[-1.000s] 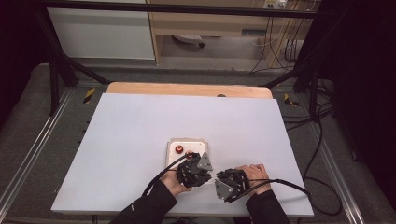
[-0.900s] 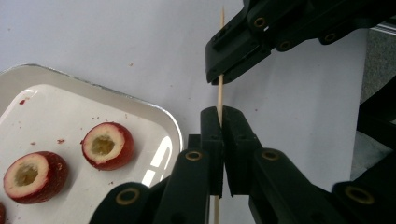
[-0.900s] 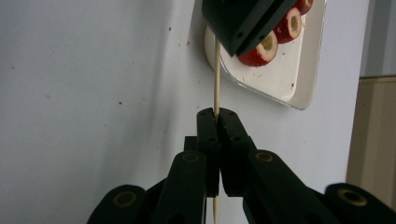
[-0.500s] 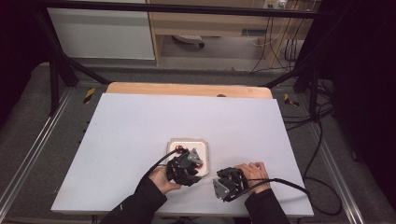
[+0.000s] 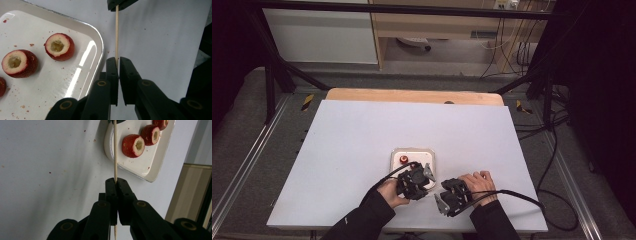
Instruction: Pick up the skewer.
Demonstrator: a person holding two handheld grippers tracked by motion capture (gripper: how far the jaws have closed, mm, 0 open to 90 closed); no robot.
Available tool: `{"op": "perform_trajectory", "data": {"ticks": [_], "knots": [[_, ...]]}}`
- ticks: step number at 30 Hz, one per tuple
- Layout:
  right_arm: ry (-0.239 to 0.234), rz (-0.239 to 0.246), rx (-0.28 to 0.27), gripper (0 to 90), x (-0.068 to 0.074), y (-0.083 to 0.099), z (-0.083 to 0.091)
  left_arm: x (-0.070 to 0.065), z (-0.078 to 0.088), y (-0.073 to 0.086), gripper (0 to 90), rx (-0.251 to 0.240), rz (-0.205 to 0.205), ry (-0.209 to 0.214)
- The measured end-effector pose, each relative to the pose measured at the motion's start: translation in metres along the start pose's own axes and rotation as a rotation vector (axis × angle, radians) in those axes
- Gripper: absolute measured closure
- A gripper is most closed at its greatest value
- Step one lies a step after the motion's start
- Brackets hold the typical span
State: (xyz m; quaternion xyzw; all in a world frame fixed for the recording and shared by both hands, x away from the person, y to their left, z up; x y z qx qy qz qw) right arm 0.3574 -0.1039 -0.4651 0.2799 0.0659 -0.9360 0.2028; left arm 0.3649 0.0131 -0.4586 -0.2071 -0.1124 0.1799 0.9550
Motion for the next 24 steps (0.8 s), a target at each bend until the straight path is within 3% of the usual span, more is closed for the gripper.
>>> {"op": "perform_trajectory", "data": {"ticks": [7, 13, 16, 19, 20, 22, 24], "knots": [[0.009, 0.020, 0.003, 88.6, 0.000, -0.001, 0.000, -0.001, -0.003, 0.000, 88.2, 0.016, -0.011, -0.020], [0.017, -0.004, -0.004, 87.7, 0.000, -0.001, 0.002, -0.001, 0.000, 0.000, 88.6, 0.001, -0.004, -0.018], [0.027, -0.069, -0.042, 82.6, -0.002, 0.000, 0.005, 0.001, 0.003, 0.002, 88.6, -0.001, 0.000, -0.035], [0.041, -0.150, -0.084, 70.1, -0.007, 0.002, 0.009, 0.005, 0.006, 0.007, 88.6, -0.013, 0.013, -0.039], [0.039, -0.212, -0.114, 67.0, -0.008, 0.004, 0.010, 0.006, 0.007, 0.009, 88.6, -0.013, 0.023, -0.040], [0.041, -0.277, -0.149, 59.9, -0.011, 0.010, 0.014, 0.009, 0.009, 0.014, 88.6, -0.020, 0.035, -0.046], [0.035, -0.390, -0.205, 53.4, -0.013, 0.015, 0.016, 0.012, 0.011, 0.019, 88.6, -0.034, 0.053, -0.058]]}}
Point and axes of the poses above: each handheld gripper's, and its own axes: z roughly backward along the jaws, y roughly out of its underside, x roughly to its left, the point moved 6 cm from there along -z, roughly forward along the jaws, and after that the axes turned 10 degrees about -y, right-handed, at the moved point
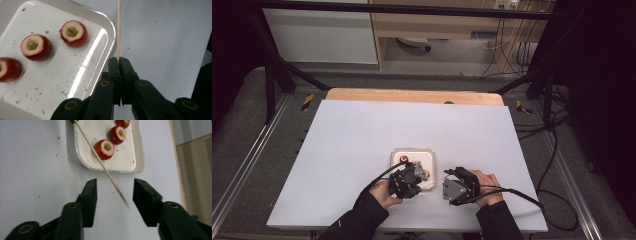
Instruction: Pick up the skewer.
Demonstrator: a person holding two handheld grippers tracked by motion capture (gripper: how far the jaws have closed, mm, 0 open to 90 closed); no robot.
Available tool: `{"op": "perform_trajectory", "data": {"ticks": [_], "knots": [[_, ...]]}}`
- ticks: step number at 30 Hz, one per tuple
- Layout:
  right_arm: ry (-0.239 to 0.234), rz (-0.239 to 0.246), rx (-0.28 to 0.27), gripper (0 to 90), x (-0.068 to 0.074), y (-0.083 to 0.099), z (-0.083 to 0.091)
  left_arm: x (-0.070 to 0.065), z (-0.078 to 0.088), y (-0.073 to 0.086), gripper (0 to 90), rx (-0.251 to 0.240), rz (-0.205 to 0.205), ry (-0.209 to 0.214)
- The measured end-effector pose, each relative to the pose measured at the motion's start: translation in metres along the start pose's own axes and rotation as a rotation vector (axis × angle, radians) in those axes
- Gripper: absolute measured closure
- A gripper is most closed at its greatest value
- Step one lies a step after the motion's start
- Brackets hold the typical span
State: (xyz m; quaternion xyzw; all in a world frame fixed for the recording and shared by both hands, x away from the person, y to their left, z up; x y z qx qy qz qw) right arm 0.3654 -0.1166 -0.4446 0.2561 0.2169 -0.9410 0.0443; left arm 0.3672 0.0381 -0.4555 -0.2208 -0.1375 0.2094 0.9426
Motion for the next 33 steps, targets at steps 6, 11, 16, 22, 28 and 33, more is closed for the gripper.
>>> {"op": "perform_trajectory", "data": {"ticks": [6, 11, 16, 22, 28, 33], "knots": [[-0.030, -0.330, -0.082, 34.7, -0.010, 0.017, 0.005, 0.009, 0.009, 0.017, 88.6, -0.044, 0.055, -0.019], [-0.066, -0.524, -0.123, 26.5, -0.011, 0.033, 0.003, 0.018, 0.018, 0.031, 88.5, -0.105, 0.110, -0.051], [-0.135, -0.688, -0.125, 20.7, -0.008, 0.041, -0.001, 0.025, 0.024, 0.045, 88.5, -0.171, 0.169, -0.077], [-0.173, -0.789, -0.130, 13.8, -0.005, 0.040, -0.006, 0.033, 0.029, 0.060, 88.4, -0.244, 0.246, -0.102], [-0.183, -0.836, -0.176, 8.6, -0.009, 0.034, -0.007, 0.037, 0.033, 0.079, 88.4, -0.303, 0.303, -0.115], [-0.205, -0.865, -0.197, 8.1, -0.016, 0.022, -0.009, 0.040, 0.035, 0.090, 88.4, -0.327, 0.336, -0.119]]}}
Point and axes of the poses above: each handheld gripper's, and its own axes: z roughly backward along the jaws, y roughly out of its underside, x roughly to its left, the point moved 6 cm from there along -z, roughly forward along the jaws, and after that the axes turned 10 degrees about -y, right-handed, at the moved point
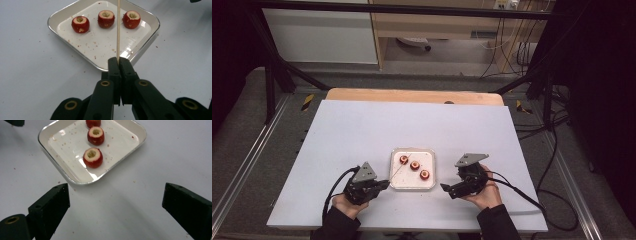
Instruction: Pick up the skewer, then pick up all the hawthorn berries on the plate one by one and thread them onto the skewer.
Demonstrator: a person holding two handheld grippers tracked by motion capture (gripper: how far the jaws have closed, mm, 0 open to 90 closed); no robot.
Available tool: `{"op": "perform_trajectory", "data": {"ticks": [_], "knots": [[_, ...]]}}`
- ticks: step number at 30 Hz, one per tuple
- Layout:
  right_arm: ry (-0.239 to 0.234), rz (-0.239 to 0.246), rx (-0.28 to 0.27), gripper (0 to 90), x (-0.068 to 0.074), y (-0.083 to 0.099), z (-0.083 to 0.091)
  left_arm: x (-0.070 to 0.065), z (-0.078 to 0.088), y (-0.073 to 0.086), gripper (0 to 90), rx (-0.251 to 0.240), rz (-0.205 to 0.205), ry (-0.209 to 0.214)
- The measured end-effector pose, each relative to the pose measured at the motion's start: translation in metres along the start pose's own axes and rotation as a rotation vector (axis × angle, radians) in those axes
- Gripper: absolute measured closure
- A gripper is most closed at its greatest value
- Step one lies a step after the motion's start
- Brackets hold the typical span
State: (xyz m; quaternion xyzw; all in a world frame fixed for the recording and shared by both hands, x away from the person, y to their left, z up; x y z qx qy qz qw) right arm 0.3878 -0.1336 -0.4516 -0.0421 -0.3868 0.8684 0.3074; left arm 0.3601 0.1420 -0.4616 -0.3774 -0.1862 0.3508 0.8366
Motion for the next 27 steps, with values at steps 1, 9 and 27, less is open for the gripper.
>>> {"op": "perform_trajectory", "data": {"ticks": [1, 9, 27], "knots": [[-0.009, -0.009, -0.002, 7.8, 0.002, -0.003, -0.001, 0.001, 0.001, 0.001, 88.4, -0.009, 0.003, -0.003], [-0.025, -0.053, 0.005, 7.5, 0.004, -0.022, -0.011, 0.008, 0.009, 0.010, 88.4, -0.033, 0.024, -0.015], [-0.025, -0.109, 0.057, 7.3, 0.008, -0.056, -0.042, 0.012, 0.009, 0.014, 88.3, -0.041, 0.038, -0.026]]}}
Point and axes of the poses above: each handheld gripper's, and its own axes: z roughly backward along the jaws, y roughly out of its underside, x roughly to its left, the point moved 6 cm from there along -z, roughly forward along the jaws, and after that the axes turned 10 degrees about -y, right-handed, at the moved point
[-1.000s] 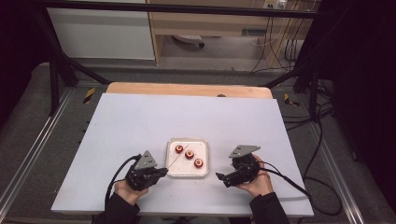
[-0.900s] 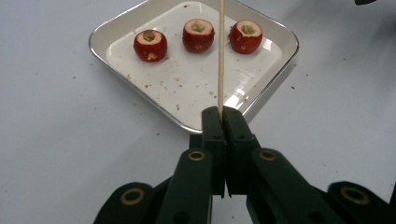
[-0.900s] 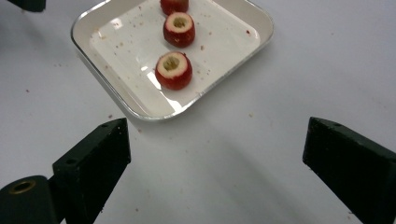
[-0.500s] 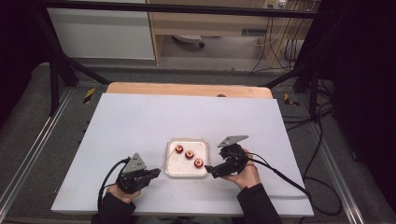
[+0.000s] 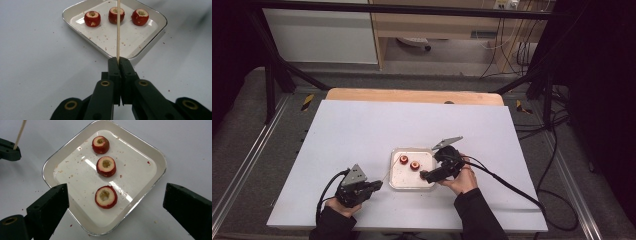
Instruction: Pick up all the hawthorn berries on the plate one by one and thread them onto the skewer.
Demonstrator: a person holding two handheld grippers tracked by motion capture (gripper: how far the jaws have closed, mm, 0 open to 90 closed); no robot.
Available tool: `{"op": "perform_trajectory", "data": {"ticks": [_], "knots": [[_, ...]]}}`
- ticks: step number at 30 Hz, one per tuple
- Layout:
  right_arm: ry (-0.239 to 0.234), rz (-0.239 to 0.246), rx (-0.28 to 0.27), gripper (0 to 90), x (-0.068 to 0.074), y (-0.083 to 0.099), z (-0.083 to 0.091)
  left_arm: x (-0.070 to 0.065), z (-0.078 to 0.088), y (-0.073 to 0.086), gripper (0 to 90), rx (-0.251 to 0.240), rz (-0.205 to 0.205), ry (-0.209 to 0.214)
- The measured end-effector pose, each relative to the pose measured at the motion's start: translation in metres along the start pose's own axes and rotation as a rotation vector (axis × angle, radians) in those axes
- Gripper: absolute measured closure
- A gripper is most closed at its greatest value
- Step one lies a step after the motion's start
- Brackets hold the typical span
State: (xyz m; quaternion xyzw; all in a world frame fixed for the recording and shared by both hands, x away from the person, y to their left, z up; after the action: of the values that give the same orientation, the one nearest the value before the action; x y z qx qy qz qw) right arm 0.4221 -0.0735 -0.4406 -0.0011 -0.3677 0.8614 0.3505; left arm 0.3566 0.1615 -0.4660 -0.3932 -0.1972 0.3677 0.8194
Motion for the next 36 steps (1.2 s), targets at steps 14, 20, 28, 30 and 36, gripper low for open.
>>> {"op": "perform_trajectory", "data": {"ticks": [14, 20, 28, 30, 36], "knots": [[-0.031, -0.092, 0.107, 27.2, 0.001, -0.004, -0.022, 0.000, -0.002, 0.001, 88.3, 0.008, 0.006, -0.005], [-0.035, -0.177, 0.139, 39.7, -0.001, -0.002, -0.026, -0.001, -0.004, 0.001, 88.4, 0.012, 0.002, -0.002], [-0.010, -0.173, 0.202, 50.1, 0.000, 0.000, -0.036, -0.002, -0.005, 0.002, 88.3, 0.015, -0.001, 0.000], [-0.012, -0.178, 0.209, 52.3, 0.000, -0.001, -0.038, -0.002, -0.005, 0.002, 88.3, 0.016, -0.002, 0.001], [-0.006, -0.202, 0.228, 57.1, -0.001, 0.000, -0.040, -0.002, -0.005, 0.002, 88.3, 0.014, -0.001, 0.000]]}}
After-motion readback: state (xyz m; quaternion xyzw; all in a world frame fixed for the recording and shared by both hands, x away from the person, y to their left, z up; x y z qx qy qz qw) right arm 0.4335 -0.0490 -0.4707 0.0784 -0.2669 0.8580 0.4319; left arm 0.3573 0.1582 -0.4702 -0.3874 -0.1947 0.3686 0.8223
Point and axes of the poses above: each handheld gripper's, and its own axes: z roughly backward along the jaws, y roughly out of its underside, x roughly to its left, the point moved 6 cm from there along -z, roughly forward along the jaws, and after that the axes turned 10 degrees about -y, right-handed, at the moved point
